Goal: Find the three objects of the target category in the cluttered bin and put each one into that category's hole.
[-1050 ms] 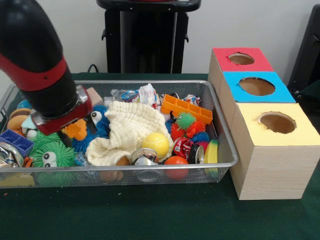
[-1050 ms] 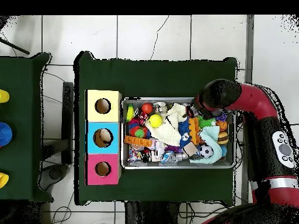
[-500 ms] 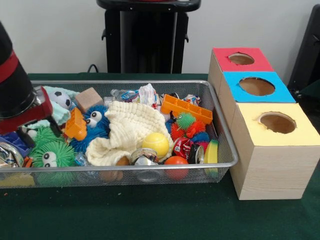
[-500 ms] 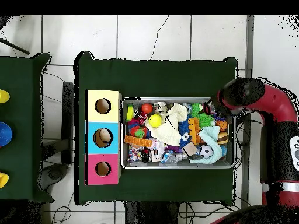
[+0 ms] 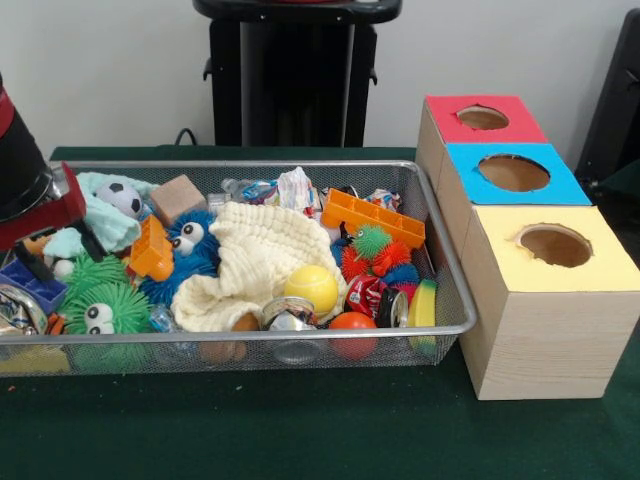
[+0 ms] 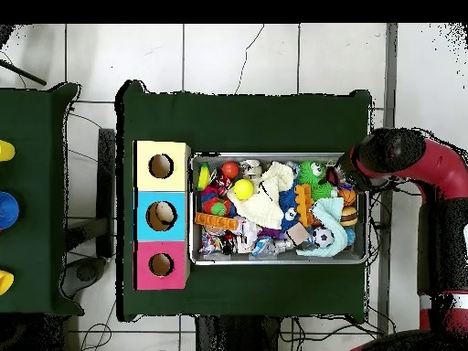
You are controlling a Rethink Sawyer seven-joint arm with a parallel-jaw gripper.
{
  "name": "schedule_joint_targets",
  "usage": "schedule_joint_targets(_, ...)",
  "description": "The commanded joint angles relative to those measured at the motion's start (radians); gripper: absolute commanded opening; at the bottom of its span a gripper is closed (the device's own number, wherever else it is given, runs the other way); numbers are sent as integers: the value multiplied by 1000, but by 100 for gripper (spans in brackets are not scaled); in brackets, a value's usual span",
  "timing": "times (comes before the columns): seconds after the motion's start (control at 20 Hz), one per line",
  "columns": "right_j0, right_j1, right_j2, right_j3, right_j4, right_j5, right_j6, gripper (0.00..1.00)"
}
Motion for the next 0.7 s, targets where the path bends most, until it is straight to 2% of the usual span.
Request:
schedule_joint_targets(0.05,-32,-29,-26,162,-46,-80,-251,100)
schedule_joint_targets(0.25,-45,-17,-20,193,-57,-121,-244,100)
schedule_joint_targets(0.55,-33,43,-10,134,-76,-139,-267,100)
schedule_joint_targets(0.7,-54,44,-18,150,-87,-158,-287,100)
